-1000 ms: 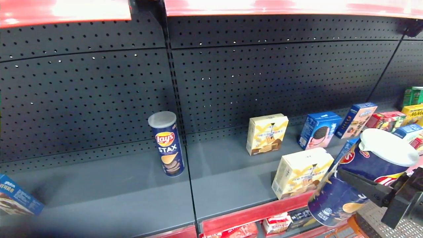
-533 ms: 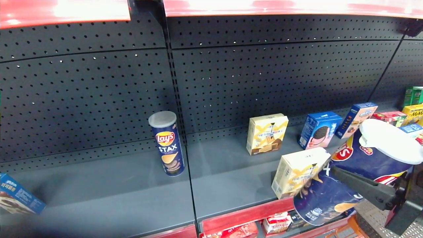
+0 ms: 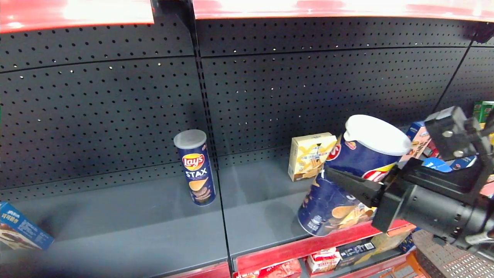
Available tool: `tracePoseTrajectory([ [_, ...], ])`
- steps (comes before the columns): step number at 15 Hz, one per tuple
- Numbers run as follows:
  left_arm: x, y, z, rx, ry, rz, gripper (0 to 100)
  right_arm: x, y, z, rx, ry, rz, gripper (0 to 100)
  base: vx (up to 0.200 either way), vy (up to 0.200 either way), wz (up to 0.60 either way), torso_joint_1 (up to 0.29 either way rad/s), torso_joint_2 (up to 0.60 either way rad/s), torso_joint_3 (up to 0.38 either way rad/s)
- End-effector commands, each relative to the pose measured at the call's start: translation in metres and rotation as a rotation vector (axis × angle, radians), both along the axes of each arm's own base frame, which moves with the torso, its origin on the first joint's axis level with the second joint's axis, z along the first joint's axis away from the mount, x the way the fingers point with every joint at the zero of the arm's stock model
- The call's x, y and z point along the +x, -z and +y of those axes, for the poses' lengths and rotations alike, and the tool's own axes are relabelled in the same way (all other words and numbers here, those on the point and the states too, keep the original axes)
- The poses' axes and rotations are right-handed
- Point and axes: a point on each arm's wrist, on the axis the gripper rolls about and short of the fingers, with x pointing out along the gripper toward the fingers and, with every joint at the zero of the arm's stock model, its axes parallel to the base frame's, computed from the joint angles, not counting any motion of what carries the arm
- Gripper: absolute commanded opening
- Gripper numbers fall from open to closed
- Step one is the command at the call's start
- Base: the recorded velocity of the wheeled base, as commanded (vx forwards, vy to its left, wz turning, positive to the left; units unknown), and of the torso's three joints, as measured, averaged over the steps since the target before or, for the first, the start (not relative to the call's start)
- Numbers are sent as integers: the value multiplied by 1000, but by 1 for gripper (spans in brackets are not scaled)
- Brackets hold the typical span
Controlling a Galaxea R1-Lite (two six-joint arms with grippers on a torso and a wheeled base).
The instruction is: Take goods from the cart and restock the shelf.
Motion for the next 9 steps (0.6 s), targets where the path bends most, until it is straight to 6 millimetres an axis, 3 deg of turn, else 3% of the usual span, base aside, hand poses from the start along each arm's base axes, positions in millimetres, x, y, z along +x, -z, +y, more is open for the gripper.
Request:
tracePoseTrajectory([
  [1, 0, 0, 0, -1, -1, -1, 100, 23, 9, 27, -34, -29, 43, 0, 0, 0, 0, 0, 0, 0],
  [5, 0, 0, 0, -1, -1, -1, 100, 52, 8, 47, -68, 75, 1, 0, 0, 0, 0, 0, 0, 0],
  [8, 0, 0, 0, -1, -1, 0, 100, 53, 16, 48, -106, 168, 13, 0, 0, 0, 0, 0, 0, 0],
  [9, 0, 0, 0, -1, -1, -1, 100, 53, 16, 48, -107, 172, 14, 0, 0, 0, 600, 2, 7, -2],
])
